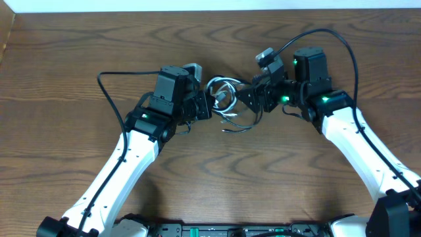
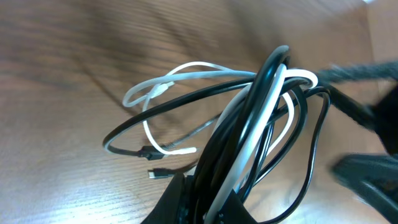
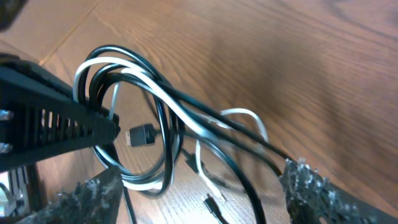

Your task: Untangle cables

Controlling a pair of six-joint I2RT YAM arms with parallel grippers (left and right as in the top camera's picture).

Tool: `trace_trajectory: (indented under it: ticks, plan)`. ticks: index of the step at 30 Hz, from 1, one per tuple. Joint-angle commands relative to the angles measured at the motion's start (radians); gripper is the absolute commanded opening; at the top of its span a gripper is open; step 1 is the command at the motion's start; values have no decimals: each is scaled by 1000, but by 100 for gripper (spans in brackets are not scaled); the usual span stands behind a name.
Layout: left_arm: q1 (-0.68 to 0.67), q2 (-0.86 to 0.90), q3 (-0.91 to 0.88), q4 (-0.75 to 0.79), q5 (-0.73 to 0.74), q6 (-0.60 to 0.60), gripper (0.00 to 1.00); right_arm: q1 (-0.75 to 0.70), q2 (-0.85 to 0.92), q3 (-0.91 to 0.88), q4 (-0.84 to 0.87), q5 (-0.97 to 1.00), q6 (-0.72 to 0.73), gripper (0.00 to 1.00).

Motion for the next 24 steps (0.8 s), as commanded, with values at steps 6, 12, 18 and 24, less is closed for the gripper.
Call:
trace_trajectory:
  ticks: [6, 12, 18, 24]
  plan:
    - [62, -9, 7, -8, 137, 130, 8, -14, 45, 7, -19, 41, -75, 36]
    - [132, -9, 7, -8, 137, 95, 7, -75, 45, 7, -83, 241, 70, 1]
    - [162, -9, 7, -7, 137, 82, 7, -102, 45, 7, -132, 288, 117, 3]
    - [161, -9, 7, -8, 138, 67, 8, -96, 47, 7, -17, -45, 26, 35]
